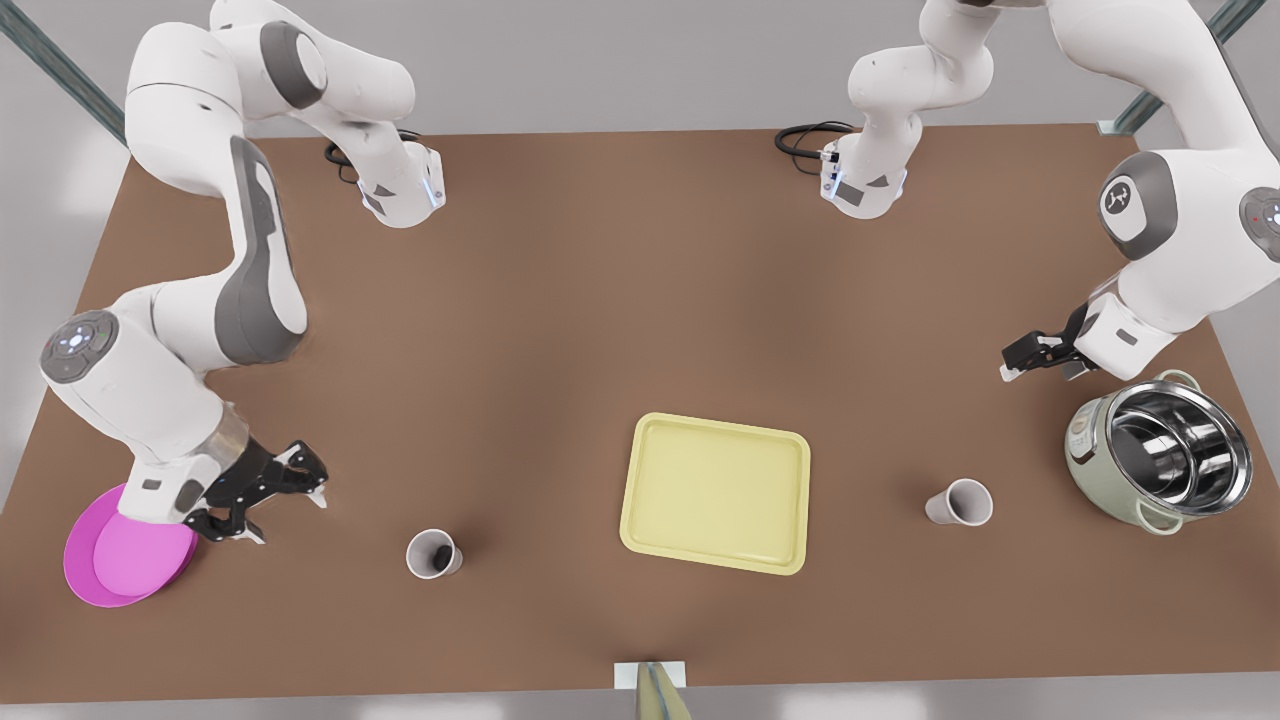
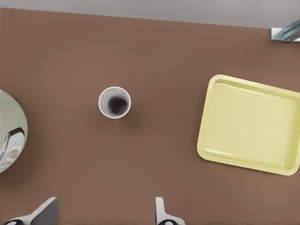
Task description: Use the left arm to pick up the white IKEA cup from the tray and place it on the middle-left position; use the right arm to pick up the white IKEA cup from the tray and place it on the middle-right position
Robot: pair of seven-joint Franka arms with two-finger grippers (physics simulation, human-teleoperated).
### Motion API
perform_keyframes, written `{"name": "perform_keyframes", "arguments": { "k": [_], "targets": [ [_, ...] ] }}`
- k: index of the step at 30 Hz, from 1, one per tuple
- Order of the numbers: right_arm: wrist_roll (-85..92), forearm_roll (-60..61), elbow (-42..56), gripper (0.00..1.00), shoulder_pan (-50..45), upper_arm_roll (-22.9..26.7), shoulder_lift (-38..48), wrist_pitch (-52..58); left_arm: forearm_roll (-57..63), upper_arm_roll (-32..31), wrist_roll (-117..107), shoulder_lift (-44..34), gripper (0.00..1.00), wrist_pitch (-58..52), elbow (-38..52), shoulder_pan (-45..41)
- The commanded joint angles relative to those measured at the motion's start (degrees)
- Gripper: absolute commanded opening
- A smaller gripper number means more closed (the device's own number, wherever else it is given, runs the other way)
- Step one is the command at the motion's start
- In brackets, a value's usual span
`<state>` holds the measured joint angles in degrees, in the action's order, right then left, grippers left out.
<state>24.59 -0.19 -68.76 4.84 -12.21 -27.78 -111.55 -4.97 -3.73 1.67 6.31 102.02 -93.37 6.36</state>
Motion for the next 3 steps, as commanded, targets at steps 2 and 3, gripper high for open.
{"name": "perform_keyframes", "arguments": {
  "k": [2,3],
  "targets": [
    [-52.5,0.5,-1.0,1.0,0.6,0.4,1.5,25.8,0.0,0.0,-1.8,-0.1,1.0,-0.1,0.0,0.0],
    [-52.2,0.5,-3.0,1.0,0.5,0.4,2.2,24.9,0.0,0.0,-1.8,-0.1,1.0,-0.1,-0.1,-0.1]
  ]
}}
